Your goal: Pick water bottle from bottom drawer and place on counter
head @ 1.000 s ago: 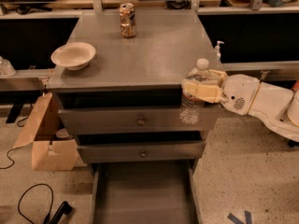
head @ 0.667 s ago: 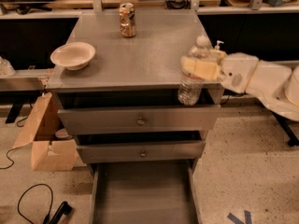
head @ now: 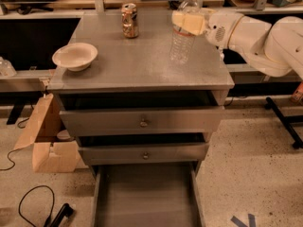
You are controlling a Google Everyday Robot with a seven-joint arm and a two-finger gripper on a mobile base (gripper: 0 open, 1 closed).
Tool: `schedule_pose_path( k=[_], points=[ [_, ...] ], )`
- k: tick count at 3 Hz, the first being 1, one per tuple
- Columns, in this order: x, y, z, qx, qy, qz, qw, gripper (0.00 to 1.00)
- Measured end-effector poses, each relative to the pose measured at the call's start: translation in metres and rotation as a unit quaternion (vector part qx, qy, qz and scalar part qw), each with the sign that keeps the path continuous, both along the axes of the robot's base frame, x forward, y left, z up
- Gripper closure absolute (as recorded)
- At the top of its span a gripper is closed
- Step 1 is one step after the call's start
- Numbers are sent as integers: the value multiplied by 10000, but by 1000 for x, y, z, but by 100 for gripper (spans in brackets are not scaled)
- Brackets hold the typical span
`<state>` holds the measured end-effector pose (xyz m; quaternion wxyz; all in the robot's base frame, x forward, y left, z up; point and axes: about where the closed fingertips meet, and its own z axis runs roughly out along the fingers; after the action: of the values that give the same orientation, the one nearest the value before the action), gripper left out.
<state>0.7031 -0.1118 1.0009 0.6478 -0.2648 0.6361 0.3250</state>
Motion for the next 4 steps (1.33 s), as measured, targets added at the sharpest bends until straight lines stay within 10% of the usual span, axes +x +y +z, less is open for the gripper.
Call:
schedule_pose_path(
  k=[3, 4],
  points=[
    [78, 20, -66, -541, 93, -75, 9985, 97],
    [78, 20, -61, -541, 93, -75, 9985, 75]
  ],
)
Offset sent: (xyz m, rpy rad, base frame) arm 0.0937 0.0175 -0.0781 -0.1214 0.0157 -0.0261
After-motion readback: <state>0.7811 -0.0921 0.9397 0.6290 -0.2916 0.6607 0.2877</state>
